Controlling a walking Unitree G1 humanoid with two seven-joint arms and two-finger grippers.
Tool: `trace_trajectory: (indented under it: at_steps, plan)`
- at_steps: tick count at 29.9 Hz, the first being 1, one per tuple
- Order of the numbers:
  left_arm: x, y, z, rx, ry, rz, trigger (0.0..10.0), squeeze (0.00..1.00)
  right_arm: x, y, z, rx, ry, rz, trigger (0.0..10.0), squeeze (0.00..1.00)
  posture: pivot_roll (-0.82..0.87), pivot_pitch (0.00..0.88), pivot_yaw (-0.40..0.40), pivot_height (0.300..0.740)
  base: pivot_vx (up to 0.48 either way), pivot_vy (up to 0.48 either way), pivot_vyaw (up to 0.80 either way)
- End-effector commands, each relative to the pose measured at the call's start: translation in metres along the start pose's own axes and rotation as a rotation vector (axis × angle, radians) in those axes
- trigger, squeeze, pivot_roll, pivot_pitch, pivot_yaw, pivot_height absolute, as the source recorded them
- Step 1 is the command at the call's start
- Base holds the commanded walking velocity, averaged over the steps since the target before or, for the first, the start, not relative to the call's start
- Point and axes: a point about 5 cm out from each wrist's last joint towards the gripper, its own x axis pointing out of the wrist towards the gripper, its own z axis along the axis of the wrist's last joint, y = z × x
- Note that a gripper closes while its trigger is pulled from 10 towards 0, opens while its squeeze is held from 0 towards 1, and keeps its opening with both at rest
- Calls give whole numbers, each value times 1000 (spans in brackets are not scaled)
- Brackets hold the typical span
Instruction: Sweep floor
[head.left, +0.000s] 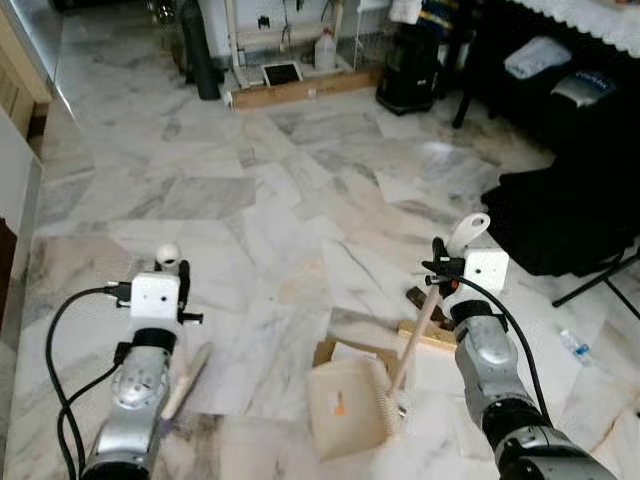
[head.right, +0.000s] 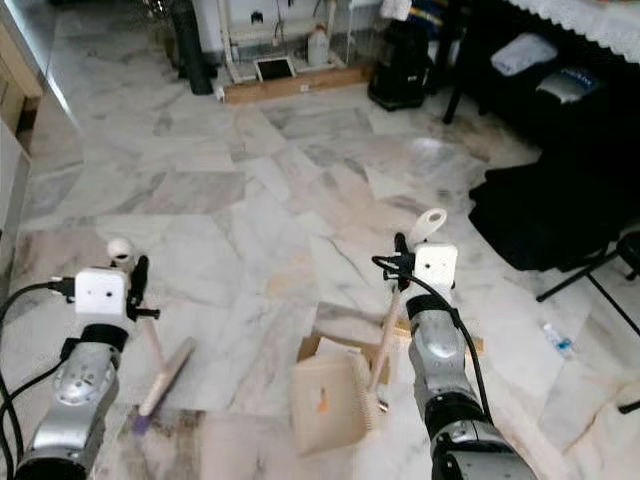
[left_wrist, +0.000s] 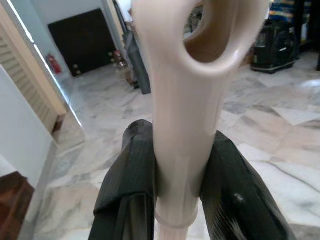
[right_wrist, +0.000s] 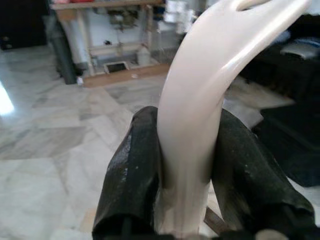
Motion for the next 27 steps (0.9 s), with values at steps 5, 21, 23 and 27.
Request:
trace_trajectory:
  at_steps: [5, 21, 23, 27]
  plan:
    - [2, -1, 6, 2, -39, -5, 10000, 0, 6, -3, 13, -12, -57, -1, 10000, 0, 95, 83, 2, 740, 0, -257, 0]
    - [2, -1, 6, 5, -41, -2, 10000, 0, 5, -2, 12, -11, -54, 0, 10000, 0, 97, 86, 1, 740, 0, -258, 0]
    - [2, -1, 7, 4, -43, -2, 10000, 0, 5, -3, 12, -11, -54, -1, 10000, 0, 97, 86, 1, 740, 0, -259, 0]
    - [2, -1, 7, 3, -44, -4, 10000, 0, 5, -3, 12, -11, -53, -1, 10000, 0, 96, 85, 2, 740, 0, -259, 0]
